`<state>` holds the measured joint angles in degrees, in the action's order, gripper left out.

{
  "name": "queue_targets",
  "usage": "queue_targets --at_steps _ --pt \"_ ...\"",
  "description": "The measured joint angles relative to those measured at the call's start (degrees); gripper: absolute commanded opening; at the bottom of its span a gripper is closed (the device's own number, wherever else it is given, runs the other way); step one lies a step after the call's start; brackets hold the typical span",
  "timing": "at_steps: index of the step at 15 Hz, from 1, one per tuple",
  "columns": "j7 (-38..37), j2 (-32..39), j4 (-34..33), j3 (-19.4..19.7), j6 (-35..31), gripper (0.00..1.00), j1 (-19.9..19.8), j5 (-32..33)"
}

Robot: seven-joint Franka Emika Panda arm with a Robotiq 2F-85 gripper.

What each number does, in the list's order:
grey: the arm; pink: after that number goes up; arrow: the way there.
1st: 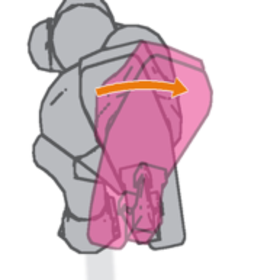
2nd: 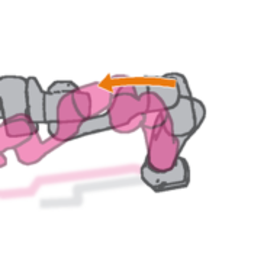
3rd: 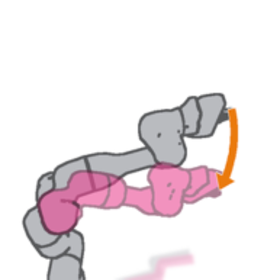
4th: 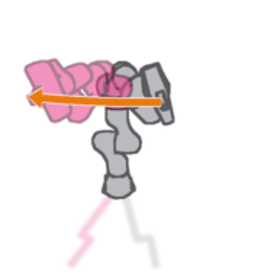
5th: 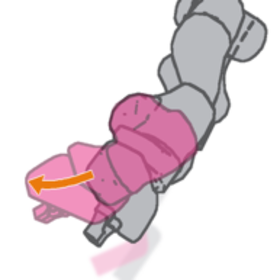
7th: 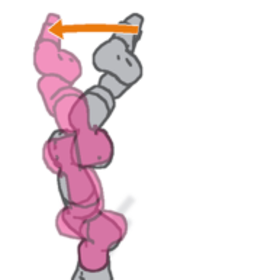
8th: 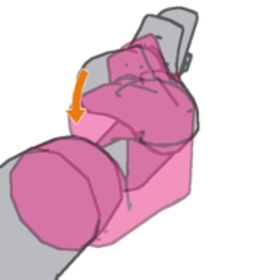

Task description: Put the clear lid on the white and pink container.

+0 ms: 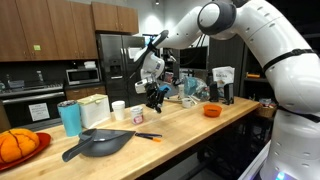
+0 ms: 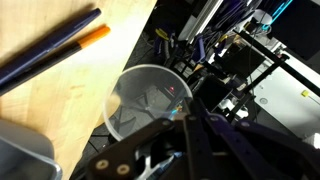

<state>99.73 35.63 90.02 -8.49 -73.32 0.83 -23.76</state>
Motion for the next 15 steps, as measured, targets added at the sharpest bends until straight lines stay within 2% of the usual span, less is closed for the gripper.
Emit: queue_targets --at_steps 6,15 --pt "-0.01 -5.73 2.04 0.17 -5.67 0.0 -0.05 1.05" --pt "-1.88 -10.22 8.0 1.21 -15.56 0.0 -0.09 5.57"
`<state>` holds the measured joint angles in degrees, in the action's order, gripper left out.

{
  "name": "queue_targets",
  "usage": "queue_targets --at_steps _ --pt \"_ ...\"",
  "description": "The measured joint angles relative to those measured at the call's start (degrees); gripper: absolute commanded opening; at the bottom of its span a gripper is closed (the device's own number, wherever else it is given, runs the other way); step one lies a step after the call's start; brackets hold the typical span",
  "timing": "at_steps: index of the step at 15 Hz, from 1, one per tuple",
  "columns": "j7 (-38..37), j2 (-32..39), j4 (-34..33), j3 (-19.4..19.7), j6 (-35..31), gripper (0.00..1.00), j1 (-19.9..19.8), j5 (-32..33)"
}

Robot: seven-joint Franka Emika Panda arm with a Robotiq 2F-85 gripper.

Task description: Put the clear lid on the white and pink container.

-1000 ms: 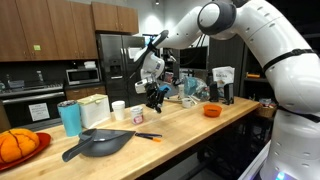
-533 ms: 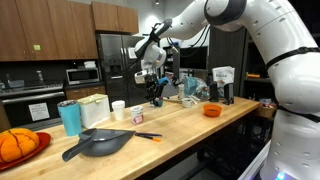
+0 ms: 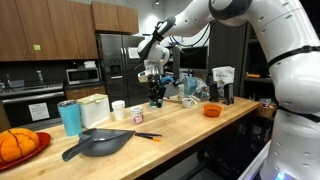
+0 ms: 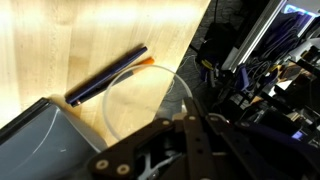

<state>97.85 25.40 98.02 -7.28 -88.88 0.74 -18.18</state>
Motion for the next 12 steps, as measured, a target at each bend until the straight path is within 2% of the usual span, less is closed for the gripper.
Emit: queue_targets --at_steps 7,10,12 --pt "-4.36 -3.48 4.24 0.15 -7.57 0.0 0.17 7.51" --pt "-4.18 -4.18 4.86 0.02 -7.13 0.0 0.13 7.7" --pt "-1.05 -4.22 4.81 -0.42 -4.03 0.0 -0.24 5.86"
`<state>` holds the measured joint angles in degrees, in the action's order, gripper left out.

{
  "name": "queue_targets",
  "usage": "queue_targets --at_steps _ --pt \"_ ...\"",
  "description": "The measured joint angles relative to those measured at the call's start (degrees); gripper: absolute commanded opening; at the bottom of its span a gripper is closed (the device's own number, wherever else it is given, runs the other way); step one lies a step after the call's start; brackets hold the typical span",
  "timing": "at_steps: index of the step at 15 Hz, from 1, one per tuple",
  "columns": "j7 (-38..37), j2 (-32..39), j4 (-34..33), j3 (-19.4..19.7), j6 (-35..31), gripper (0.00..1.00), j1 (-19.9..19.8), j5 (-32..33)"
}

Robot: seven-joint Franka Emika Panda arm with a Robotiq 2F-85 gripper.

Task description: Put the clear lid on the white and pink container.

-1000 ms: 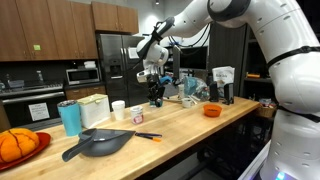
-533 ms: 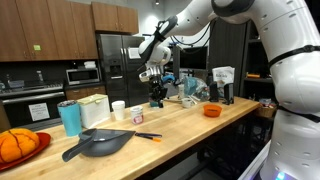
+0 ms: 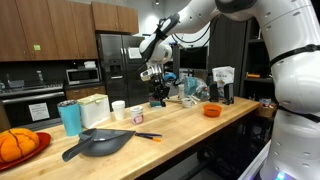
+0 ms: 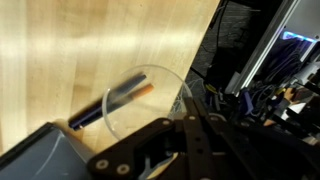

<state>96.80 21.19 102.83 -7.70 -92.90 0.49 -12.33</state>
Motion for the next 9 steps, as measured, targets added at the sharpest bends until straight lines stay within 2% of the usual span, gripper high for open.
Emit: queue_targets --at_steps 4,9 --pt "8.97 -0.01 -0.39 -0.45 6.99 0.0 -1.48 -6.06" --pt "12.38 -0.01 -0.67 -0.02 10.24 0.0 -2.73 -7.95"
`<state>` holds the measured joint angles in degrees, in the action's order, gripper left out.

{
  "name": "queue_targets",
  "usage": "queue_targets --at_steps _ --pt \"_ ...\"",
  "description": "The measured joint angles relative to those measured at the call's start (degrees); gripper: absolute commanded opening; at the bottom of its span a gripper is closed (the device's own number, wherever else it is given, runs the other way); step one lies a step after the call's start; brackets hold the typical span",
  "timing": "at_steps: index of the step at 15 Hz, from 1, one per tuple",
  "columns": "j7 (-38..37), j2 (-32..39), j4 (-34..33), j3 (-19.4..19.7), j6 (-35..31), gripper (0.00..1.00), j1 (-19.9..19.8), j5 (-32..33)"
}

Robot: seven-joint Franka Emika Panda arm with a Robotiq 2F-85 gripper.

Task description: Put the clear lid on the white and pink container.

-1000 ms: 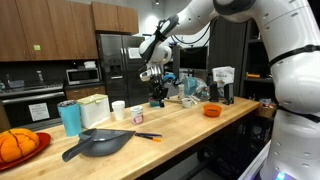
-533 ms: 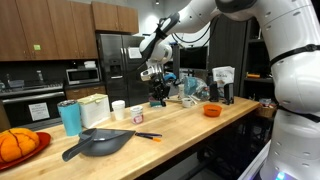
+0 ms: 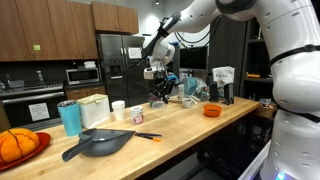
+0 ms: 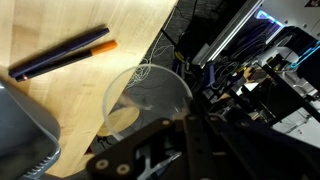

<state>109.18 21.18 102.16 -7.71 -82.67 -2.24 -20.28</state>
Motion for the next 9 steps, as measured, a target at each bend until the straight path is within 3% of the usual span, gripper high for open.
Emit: queue_targets --at_steps 5,9 --pt "-1.61 -0.6 0.29 0.98 -8.66 0.0 0.38 4.03" --pt "-1.62 -0.24 1.34 0.81 -21.41 0.0 2.06 7.16"
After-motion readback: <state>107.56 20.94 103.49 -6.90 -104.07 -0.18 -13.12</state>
